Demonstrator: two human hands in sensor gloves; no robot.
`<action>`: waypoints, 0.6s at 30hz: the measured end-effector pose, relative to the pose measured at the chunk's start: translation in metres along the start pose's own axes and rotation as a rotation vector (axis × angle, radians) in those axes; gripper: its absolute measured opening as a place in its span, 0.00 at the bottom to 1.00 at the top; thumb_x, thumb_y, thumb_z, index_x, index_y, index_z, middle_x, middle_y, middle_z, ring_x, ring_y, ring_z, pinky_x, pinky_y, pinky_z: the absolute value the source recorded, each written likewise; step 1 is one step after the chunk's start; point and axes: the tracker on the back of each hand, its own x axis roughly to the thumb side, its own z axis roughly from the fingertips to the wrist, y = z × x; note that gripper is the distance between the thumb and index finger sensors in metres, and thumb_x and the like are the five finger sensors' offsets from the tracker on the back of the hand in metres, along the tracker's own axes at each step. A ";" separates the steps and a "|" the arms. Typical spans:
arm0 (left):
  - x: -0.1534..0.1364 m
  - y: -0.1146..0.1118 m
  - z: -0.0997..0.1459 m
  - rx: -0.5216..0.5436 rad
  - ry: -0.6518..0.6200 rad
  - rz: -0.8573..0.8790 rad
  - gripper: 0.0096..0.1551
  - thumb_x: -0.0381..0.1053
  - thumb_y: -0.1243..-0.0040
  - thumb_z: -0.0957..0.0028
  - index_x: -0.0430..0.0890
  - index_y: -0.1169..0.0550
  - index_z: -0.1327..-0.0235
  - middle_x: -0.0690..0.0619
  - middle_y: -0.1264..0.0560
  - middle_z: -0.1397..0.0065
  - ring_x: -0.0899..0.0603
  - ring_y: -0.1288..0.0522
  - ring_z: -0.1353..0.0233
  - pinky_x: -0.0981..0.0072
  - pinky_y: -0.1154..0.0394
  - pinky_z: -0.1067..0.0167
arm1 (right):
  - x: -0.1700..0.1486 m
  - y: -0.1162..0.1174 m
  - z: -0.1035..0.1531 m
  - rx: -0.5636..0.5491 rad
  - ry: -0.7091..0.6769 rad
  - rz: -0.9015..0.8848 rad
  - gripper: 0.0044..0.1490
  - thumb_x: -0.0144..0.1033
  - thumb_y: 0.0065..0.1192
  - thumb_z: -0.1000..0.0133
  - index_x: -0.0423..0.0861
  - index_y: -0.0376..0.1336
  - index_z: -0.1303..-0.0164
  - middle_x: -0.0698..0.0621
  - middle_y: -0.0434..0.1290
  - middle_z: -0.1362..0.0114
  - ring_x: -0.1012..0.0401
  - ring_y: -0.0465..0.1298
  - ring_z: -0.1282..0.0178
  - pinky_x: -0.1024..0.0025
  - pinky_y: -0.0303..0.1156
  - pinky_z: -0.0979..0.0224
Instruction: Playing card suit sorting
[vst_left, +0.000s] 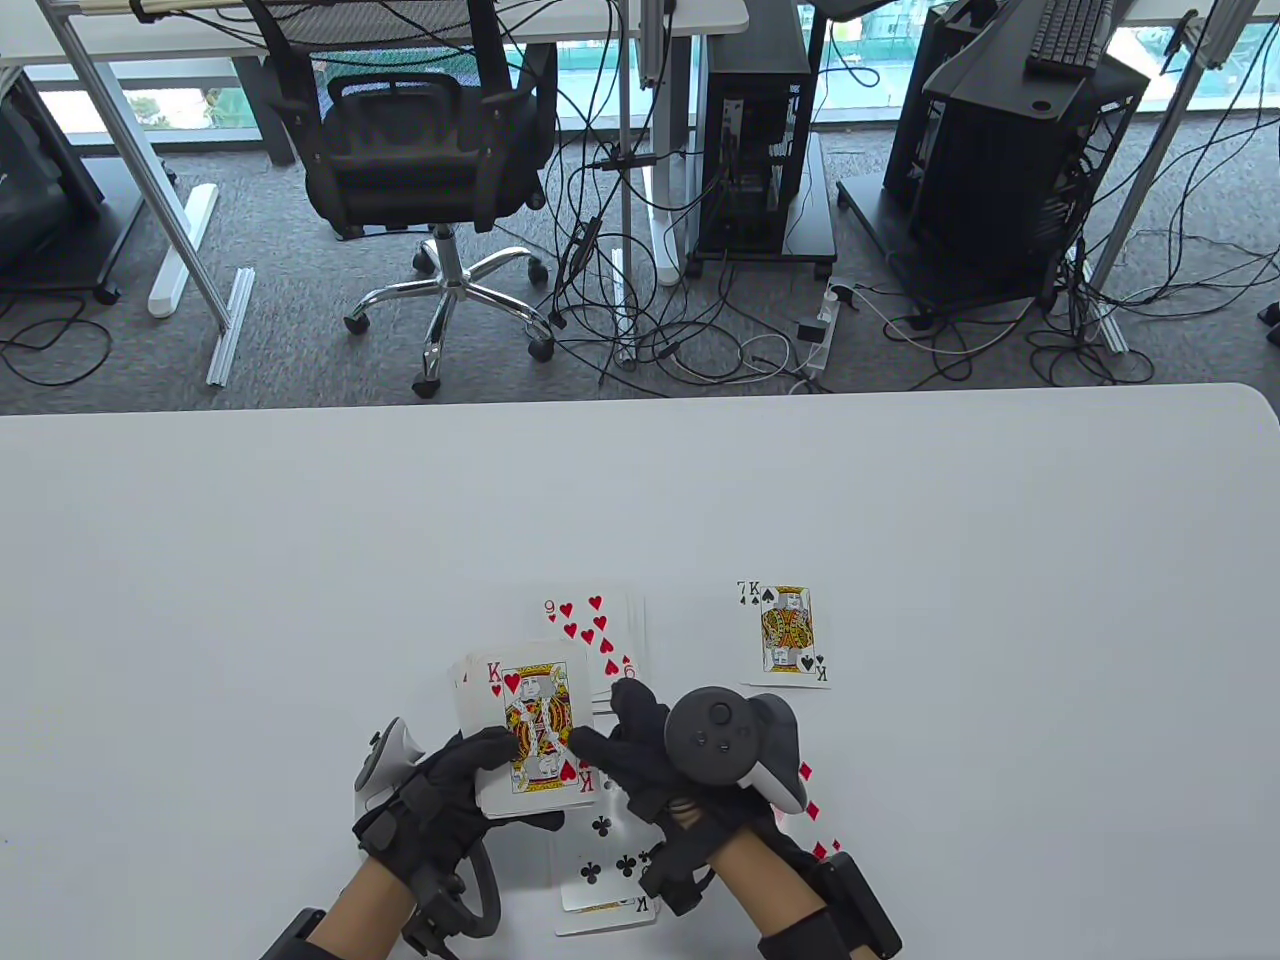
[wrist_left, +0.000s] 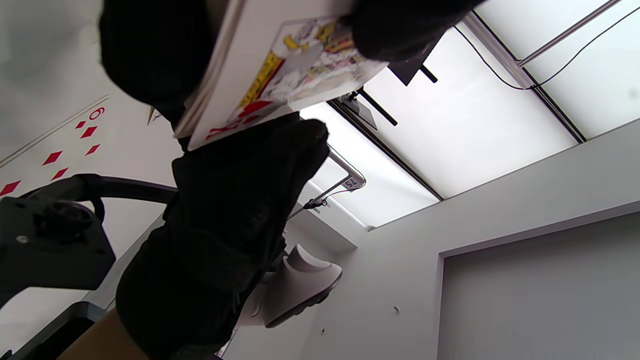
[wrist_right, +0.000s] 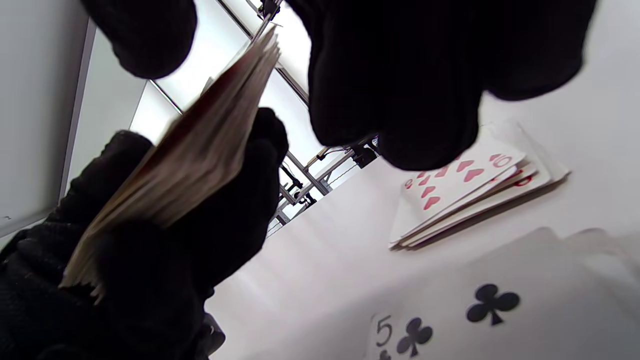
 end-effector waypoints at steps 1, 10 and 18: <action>0.000 0.000 0.000 0.000 -0.001 0.001 0.34 0.54 0.48 0.32 0.50 0.47 0.19 0.46 0.40 0.18 0.32 0.31 0.26 0.47 0.21 0.43 | 0.002 0.003 0.000 0.010 -0.004 0.016 0.56 0.55 0.55 0.41 0.15 0.49 0.32 0.35 0.74 0.48 0.39 0.76 0.52 0.36 0.70 0.43; 0.000 0.001 -0.001 -0.005 -0.008 -0.012 0.34 0.54 0.47 0.33 0.50 0.46 0.20 0.47 0.40 0.18 0.32 0.31 0.26 0.47 0.22 0.43 | 0.001 0.011 0.000 -0.052 -0.020 0.004 0.51 0.51 0.60 0.44 0.18 0.53 0.35 0.39 0.74 0.49 0.42 0.78 0.53 0.40 0.72 0.43; 0.001 0.002 -0.001 0.004 -0.013 -0.014 0.34 0.54 0.47 0.33 0.50 0.46 0.20 0.47 0.39 0.18 0.32 0.31 0.27 0.48 0.21 0.44 | -0.016 -0.002 -0.003 -0.094 0.048 -0.143 0.32 0.39 0.59 0.43 0.23 0.64 0.45 0.46 0.79 0.61 0.49 0.82 0.62 0.46 0.76 0.48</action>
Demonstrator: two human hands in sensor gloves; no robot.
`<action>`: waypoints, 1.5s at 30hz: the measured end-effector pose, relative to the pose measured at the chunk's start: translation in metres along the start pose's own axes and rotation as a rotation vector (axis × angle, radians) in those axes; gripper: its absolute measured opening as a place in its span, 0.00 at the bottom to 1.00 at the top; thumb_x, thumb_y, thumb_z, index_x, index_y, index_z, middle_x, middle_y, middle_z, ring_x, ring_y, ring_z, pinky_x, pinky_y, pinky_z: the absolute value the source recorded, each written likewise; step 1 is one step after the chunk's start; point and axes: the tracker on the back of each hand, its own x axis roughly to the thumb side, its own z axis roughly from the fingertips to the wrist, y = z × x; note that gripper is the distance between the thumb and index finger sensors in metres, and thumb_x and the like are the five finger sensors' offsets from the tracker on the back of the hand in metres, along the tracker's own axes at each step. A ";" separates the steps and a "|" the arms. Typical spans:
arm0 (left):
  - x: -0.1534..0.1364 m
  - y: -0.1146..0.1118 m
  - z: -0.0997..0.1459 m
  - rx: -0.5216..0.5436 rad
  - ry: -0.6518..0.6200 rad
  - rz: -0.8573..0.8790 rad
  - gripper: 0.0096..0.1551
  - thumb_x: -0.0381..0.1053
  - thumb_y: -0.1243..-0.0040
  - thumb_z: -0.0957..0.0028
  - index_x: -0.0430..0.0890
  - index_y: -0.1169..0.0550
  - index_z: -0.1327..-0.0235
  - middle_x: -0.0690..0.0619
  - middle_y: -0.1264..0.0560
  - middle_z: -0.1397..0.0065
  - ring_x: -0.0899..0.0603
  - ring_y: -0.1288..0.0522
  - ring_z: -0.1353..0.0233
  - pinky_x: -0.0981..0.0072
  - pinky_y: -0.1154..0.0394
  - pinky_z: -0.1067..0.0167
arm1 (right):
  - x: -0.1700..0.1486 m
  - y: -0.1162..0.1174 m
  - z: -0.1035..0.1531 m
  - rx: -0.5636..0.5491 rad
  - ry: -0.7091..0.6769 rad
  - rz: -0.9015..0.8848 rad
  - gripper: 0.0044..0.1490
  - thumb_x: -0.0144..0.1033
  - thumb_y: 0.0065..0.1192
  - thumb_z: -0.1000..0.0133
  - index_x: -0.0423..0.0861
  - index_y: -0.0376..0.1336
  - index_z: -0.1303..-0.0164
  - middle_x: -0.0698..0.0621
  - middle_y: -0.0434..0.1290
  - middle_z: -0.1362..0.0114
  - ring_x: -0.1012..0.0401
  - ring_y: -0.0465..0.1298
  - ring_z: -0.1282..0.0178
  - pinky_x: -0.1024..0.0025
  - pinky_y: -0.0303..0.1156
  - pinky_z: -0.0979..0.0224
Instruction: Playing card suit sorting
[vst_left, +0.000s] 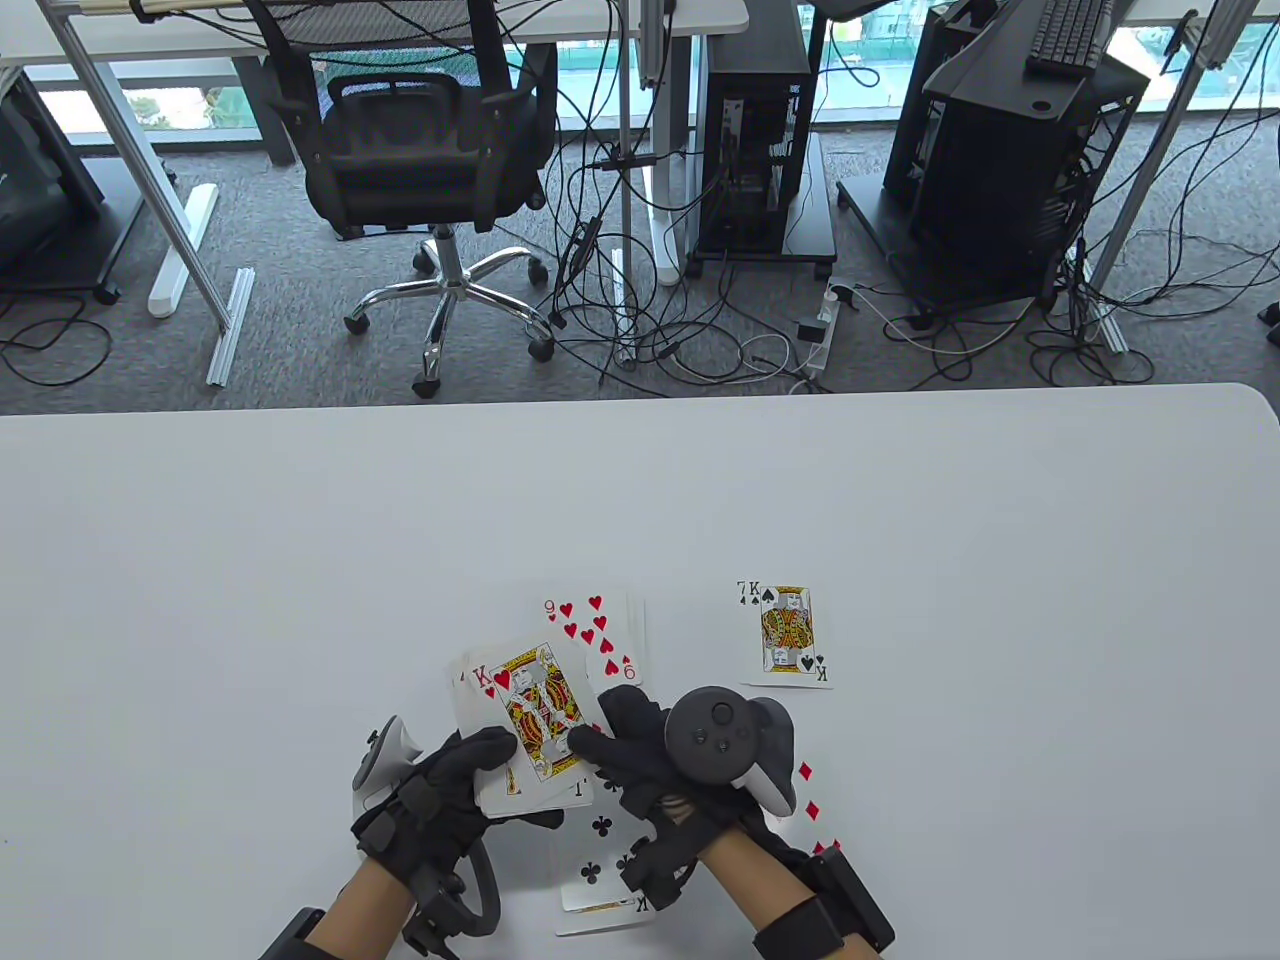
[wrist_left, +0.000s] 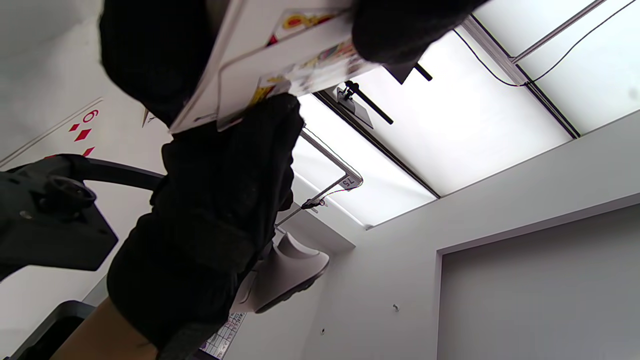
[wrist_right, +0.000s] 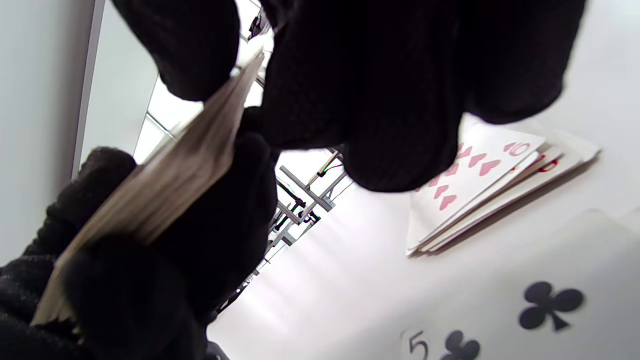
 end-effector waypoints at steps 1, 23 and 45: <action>0.000 0.000 0.000 0.003 0.001 -0.001 0.34 0.54 0.47 0.33 0.50 0.46 0.20 0.47 0.39 0.18 0.32 0.31 0.27 0.48 0.21 0.43 | -0.002 -0.002 -0.002 0.004 0.015 -0.016 0.30 0.37 0.59 0.43 0.24 0.65 0.47 0.47 0.80 0.62 0.49 0.82 0.64 0.47 0.76 0.49; 0.028 0.020 0.011 0.085 -0.136 0.033 0.33 0.55 0.49 0.32 0.50 0.47 0.19 0.47 0.40 0.18 0.32 0.30 0.26 0.49 0.21 0.43 | -0.065 -0.020 -0.067 -0.135 0.405 -0.013 0.25 0.31 0.56 0.41 0.24 0.66 0.49 0.49 0.79 0.65 0.53 0.82 0.67 0.50 0.78 0.51; 0.026 0.017 0.011 0.083 -0.113 0.037 0.33 0.54 0.49 0.32 0.50 0.47 0.19 0.47 0.40 0.18 0.32 0.31 0.26 0.49 0.21 0.43 | -0.041 0.024 -0.086 0.086 0.340 0.800 0.36 0.41 0.56 0.40 0.20 0.65 0.47 0.47 0.80 0.67 0.51 0.82 0.71 0.49 0.78 0.54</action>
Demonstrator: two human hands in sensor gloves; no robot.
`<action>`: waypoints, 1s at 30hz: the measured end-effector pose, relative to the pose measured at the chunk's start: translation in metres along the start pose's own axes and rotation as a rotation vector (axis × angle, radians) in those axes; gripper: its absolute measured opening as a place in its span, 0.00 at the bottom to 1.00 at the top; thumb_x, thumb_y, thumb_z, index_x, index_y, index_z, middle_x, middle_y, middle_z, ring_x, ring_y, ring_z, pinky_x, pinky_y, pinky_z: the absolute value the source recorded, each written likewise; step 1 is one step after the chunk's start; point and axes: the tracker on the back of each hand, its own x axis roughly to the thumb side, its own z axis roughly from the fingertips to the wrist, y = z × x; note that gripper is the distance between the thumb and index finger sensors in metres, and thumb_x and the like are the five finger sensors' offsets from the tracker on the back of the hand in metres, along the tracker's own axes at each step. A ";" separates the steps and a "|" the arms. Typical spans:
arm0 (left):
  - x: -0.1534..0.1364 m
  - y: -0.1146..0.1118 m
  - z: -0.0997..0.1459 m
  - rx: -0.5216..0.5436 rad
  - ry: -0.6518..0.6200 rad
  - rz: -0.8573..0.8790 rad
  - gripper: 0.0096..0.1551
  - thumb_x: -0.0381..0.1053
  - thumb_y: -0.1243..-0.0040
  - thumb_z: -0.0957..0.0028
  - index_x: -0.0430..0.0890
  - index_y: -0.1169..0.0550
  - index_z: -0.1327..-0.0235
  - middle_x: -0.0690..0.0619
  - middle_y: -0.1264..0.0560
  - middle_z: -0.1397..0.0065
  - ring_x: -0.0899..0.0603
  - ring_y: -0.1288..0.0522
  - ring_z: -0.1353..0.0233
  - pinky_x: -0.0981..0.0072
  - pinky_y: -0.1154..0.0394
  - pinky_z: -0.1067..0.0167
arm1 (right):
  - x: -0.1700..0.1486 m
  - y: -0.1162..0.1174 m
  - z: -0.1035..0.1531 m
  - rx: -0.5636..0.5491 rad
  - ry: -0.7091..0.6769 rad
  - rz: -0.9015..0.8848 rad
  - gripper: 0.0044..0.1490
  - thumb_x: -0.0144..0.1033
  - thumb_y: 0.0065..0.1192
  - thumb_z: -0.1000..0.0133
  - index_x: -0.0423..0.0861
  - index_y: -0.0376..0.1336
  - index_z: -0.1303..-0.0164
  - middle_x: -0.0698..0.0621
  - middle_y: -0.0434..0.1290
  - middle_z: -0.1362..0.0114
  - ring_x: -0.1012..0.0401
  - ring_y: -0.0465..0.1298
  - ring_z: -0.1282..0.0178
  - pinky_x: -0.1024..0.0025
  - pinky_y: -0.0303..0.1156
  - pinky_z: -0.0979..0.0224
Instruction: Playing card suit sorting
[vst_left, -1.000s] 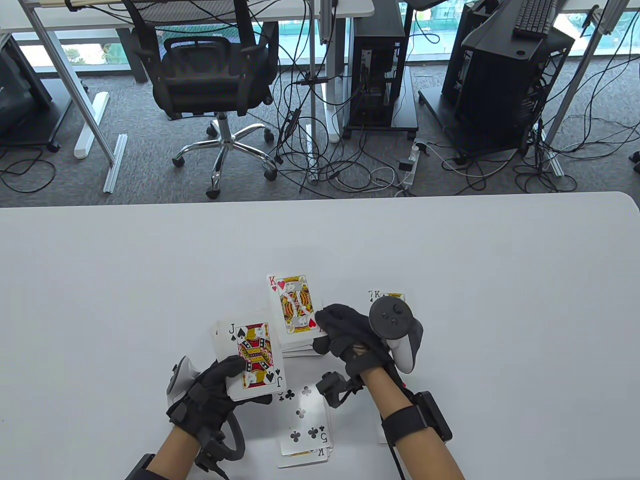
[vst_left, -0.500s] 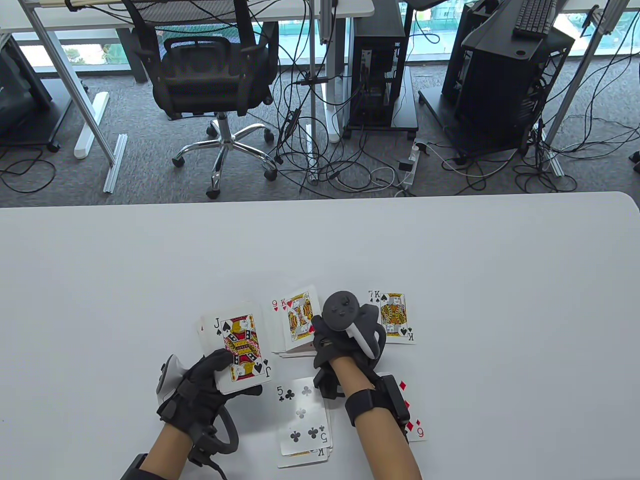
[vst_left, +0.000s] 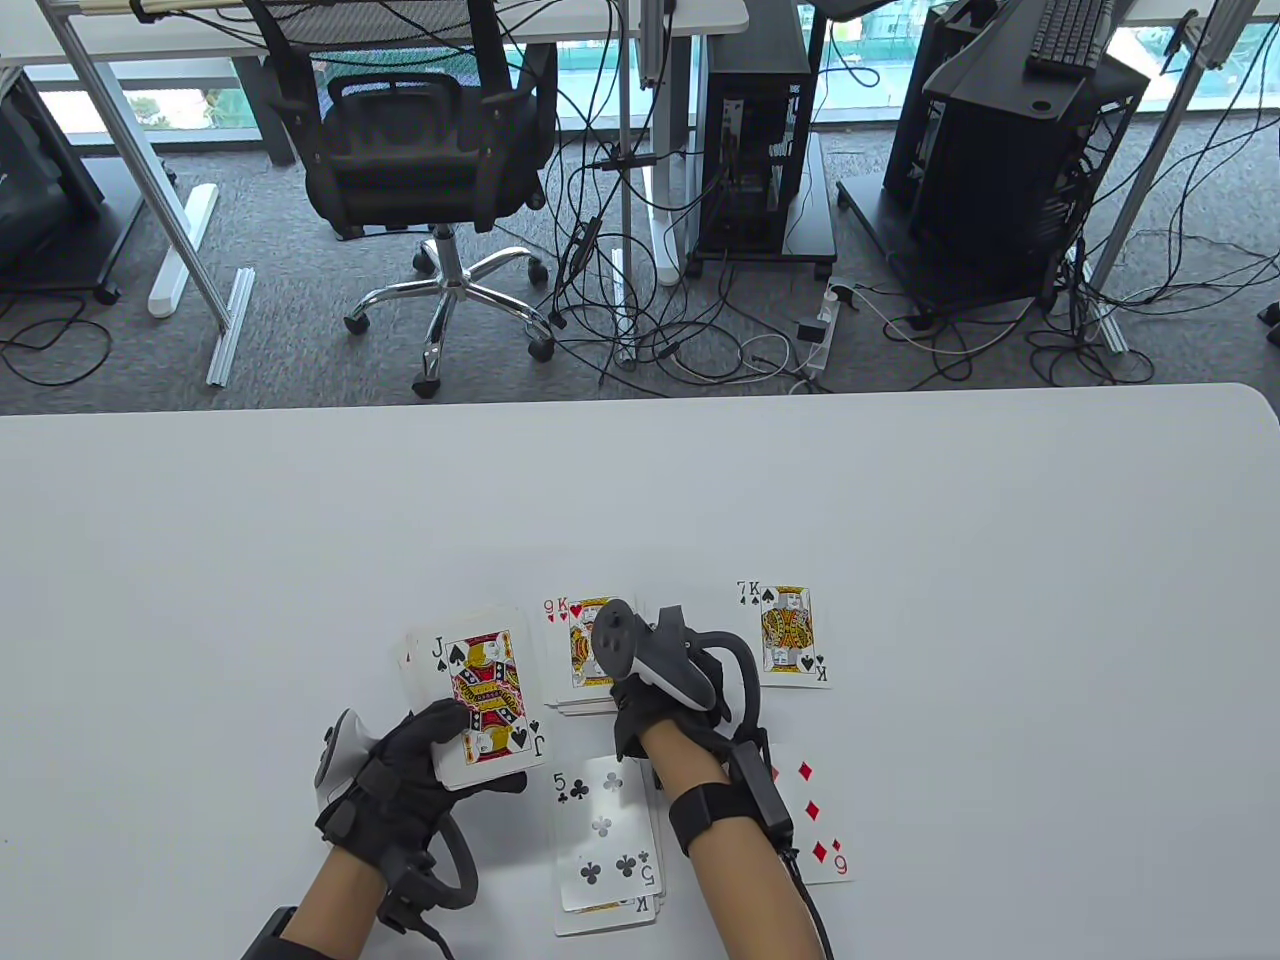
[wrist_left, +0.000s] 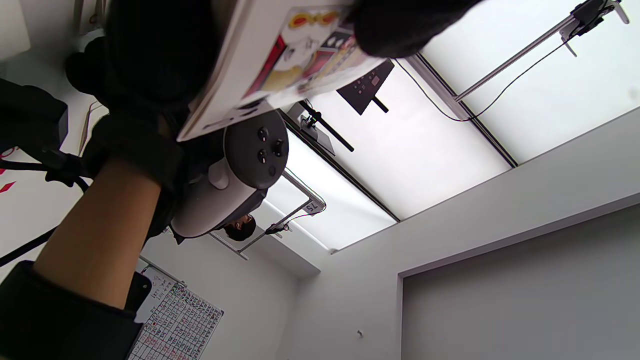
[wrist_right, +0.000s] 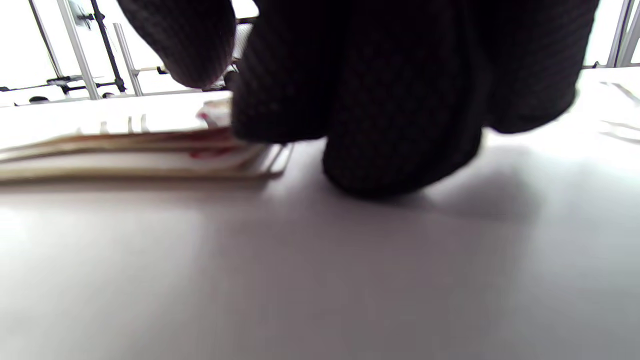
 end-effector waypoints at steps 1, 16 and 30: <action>0.000 0.000 0.000 0.000 0.001 -0.002 0.33 0.54 0.49 0.32 0.50 0.47 0.19 0.47 0.40 0.18 0.32 0.31 0.26 0.49 0.21 0.43 | 0.000 -0.005 0.003 -0.020 -0.019 -0.022 0.36 0.41 0.55 0.40 0.20 0.65 0.46 0.46 0.80 0.67 0.51 0.82 0.70 0.49 0.77 0.54; -0.005 -0.001 0.000 -0.004 0.044 -0.011 0.33 0.54 0.49 0.32 0.50 0.47 0.19 0.46 0.40 0.18 0.32 0.31 0.26 0.48 0.21 0.43 | 0.020 -0.027 0.069 -0.145 -0.369 -0.824 0.41 0.44 0.43 0.36 0.17 0.61 0.41 0.41 0.79 0.58 0.45 0.81 0.62 0.43 0.74 0.48; -0.013 -0.006 -0.003 -0.039 0.075 -0.039 0.34 0.55 0.48 0.32 0.50 0.46 0.19 0.47 0.40 0.18 0.33 0.30 0.28 0.47 0.22 0.43 | 0.022 -0.019 0.085 -0.153 -0.445 -0.770 0.39 0.45 0.58 0.42 0.22 0.59 0.44 0.41 0.78 0.59 0.47 0.81 0.63 0.45 0.75 0.49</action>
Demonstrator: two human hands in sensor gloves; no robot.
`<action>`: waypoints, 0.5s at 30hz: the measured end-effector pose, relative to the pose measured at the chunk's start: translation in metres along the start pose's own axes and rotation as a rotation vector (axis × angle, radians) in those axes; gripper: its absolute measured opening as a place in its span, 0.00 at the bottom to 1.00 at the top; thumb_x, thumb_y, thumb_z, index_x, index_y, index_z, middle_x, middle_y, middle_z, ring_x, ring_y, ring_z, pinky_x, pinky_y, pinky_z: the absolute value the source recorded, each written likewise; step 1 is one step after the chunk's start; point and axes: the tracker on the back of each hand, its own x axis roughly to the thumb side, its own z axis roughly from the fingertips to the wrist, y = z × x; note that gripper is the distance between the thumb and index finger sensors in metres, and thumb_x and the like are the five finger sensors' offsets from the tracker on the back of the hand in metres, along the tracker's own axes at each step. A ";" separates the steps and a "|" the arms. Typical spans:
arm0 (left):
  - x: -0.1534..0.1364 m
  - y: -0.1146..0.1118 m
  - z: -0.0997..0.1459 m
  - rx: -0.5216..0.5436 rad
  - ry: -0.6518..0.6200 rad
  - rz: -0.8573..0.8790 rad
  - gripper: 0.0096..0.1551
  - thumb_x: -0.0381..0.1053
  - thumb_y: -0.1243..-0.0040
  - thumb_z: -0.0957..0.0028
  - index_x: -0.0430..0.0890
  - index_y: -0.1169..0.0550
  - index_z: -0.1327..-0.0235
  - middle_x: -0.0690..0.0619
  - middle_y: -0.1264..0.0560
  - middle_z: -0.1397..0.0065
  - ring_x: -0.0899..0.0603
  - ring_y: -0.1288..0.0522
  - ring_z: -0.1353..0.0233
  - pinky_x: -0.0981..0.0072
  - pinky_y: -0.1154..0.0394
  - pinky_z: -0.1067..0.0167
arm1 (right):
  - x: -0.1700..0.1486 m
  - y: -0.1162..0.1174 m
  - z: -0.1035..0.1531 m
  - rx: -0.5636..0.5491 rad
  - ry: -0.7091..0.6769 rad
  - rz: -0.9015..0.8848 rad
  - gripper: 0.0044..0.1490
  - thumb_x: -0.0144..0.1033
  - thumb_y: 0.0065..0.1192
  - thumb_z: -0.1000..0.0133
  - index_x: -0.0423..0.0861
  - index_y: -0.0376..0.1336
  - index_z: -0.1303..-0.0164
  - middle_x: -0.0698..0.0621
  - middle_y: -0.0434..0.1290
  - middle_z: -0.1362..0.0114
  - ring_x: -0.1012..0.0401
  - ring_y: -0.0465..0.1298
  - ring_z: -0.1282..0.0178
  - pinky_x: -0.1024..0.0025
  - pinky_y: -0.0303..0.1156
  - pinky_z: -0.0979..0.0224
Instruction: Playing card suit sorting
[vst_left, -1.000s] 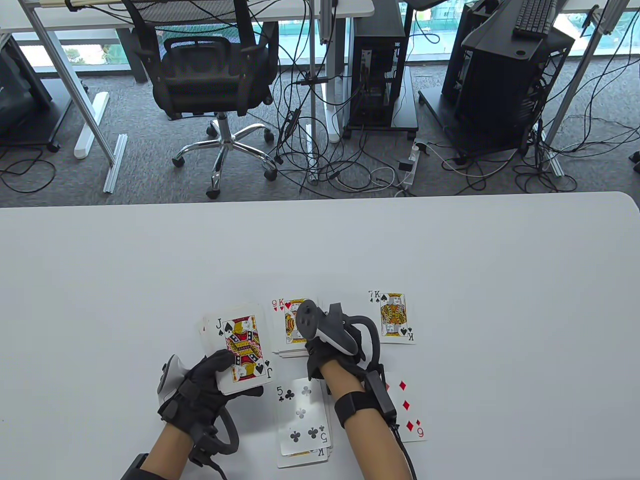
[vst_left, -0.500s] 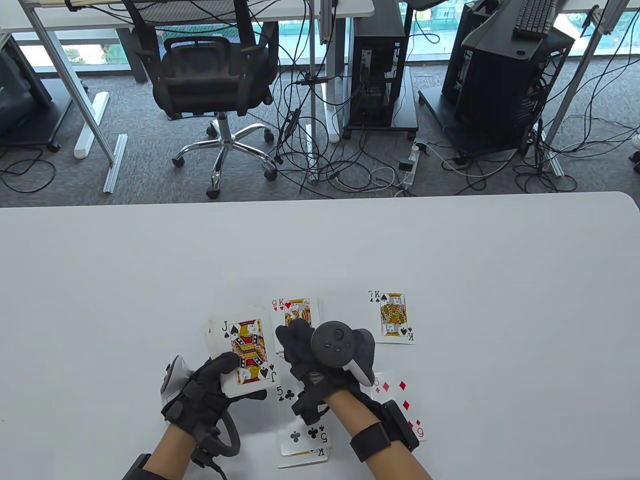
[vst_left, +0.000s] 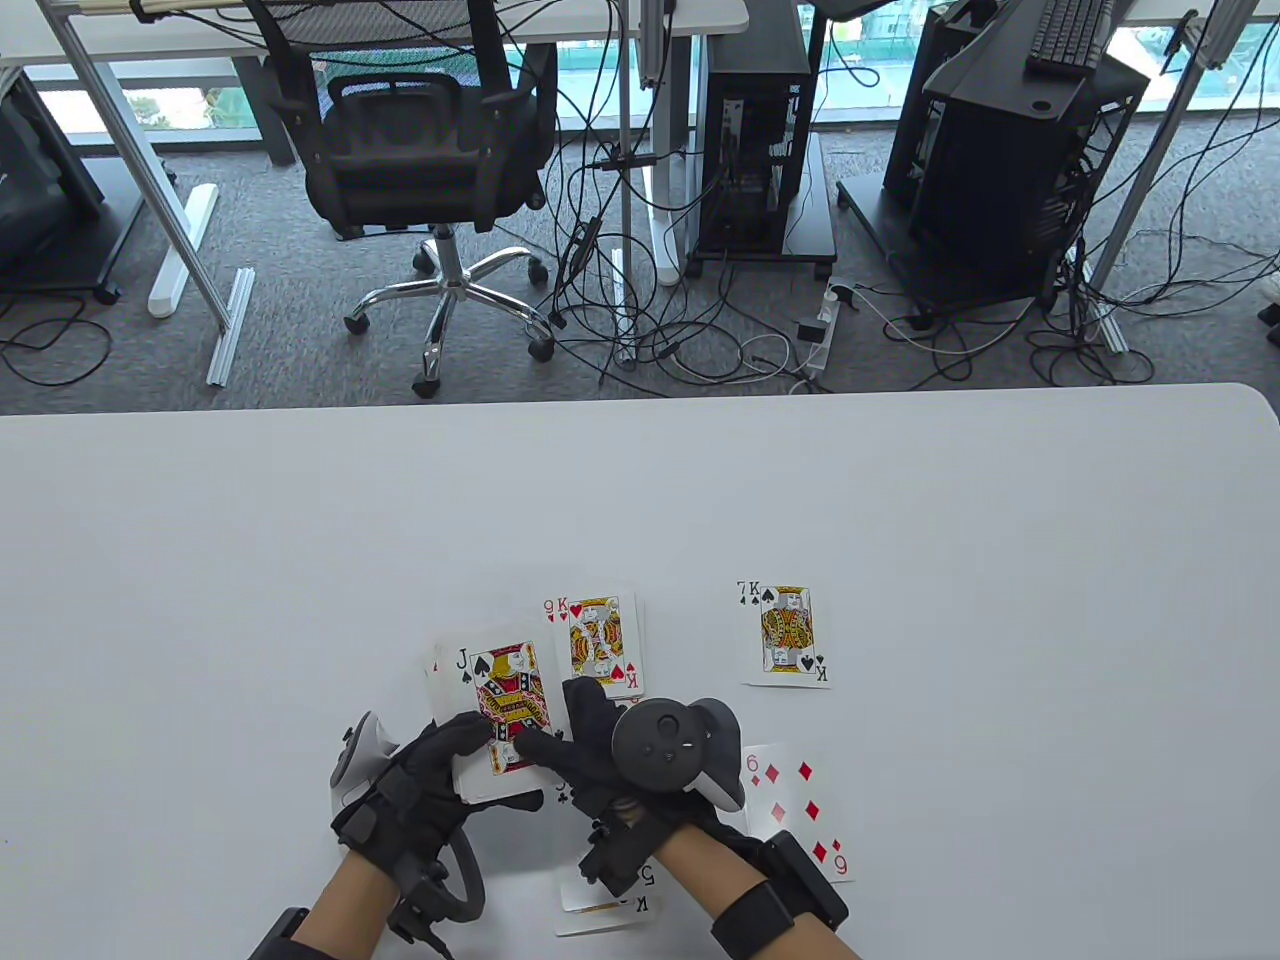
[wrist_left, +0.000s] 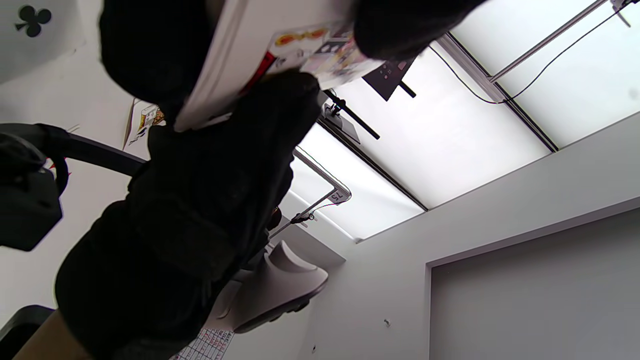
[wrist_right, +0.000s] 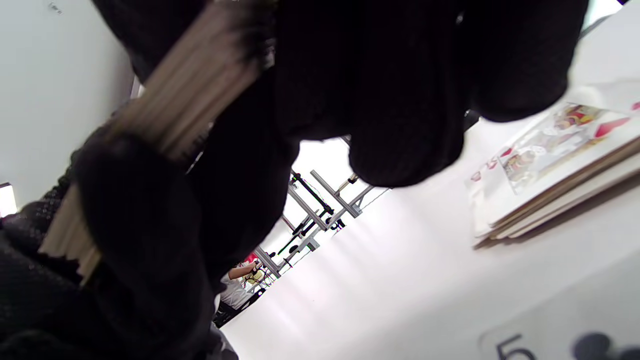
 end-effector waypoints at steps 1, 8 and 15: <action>0.000 0.000 0.000 -0.003 -0.003 0.007 0.34 0.55 0.48 0.32 0.50 0.46 0.19 0.47 0.40 0.18 0.33 0.30 0.27 0.47 0.22 0.43 | -0.003 -0.002 0.000 -0.001 0.020 -0.042 0.37 0.44 0.58 0.42 0.22 0.60 0.45 0.42 0.78 0.60 0.47 0.81 0.63 0.45 0.75 0.49; -0.001 0.000 0.000 -0.002 0.003 0.007 0.33 0.53 0.48 0.33 0.50 0.46 0.20 0.47 0.39 0.18 0.32 0.31 0.27 0.47 0.21 0.43 | -0.016 -0.017 -0.002 -0.035 0.089 -0.079 0.30 0.36 0.54 0.40 0.23 0.63 0.46 0.44 0.79 0.62 0.48 0.81 0.65 0.46 0.76 0.50; -0.001 -0.001 -0.001 -0.013 -0.011 0.033 0.33 0.54 0.48 0.32 0.50 0.46 0.20 0.46 0.39 0.18 0.32 0.30 0.27 0.48 0.21 0.44 | -0.053 -0.060 -0.015 -0.048 0.270 -0.342 0.27 0.33 0.53 0.40 0.24 0.64 0.47 0.47 0.79 0.64 0.51 0.82 0.67 0.49 0.77 0.51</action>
